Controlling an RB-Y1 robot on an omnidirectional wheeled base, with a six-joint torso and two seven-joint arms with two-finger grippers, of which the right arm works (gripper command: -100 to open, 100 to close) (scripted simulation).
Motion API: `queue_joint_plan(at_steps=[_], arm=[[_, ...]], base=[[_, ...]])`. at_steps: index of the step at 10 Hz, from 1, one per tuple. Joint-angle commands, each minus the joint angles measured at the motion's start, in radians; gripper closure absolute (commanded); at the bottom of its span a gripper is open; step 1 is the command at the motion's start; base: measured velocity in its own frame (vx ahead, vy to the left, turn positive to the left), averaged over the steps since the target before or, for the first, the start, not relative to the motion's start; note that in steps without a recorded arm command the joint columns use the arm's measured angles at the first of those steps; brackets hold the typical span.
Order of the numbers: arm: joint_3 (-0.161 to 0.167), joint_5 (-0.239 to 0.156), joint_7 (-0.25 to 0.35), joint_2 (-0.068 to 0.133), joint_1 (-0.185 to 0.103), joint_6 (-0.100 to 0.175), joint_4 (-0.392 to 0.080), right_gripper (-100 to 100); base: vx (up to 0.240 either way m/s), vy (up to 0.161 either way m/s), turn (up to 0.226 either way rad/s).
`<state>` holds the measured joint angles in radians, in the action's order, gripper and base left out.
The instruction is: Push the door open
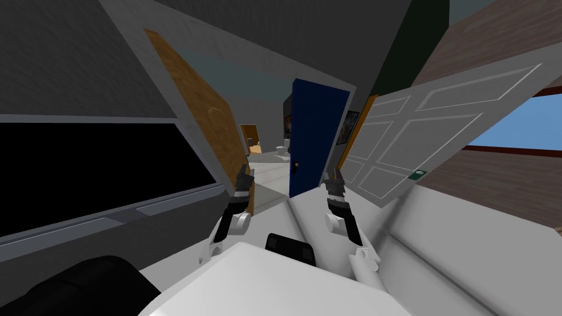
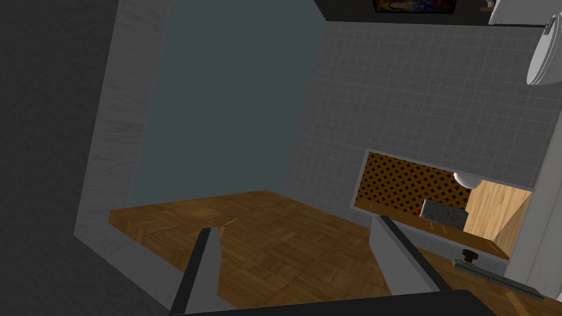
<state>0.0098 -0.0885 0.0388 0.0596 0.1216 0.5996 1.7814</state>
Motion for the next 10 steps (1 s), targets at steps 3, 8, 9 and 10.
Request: queue_joint_plan(at_steps=[3,8,9,10], arm=[[0.005,-0.001,-0.002,0.001,-0.052,-0.003,-0.103,-100],[0.015,-0.003,-0.002,0.004,-0.146,-0.014,-0.242,-100],[0.015,-0.003,-0.002,0.004,-0.146,-0.014,-0.267,-100],[0.019,-0.003,-0.002,0.004,-0.177,-0.018,-0.297,-100]], base=[[0.031,-0.056,0.069],[0.034,-0.059,0.089],[0.024,-0.05,0.062],[0.026,-0.063,0.131]])
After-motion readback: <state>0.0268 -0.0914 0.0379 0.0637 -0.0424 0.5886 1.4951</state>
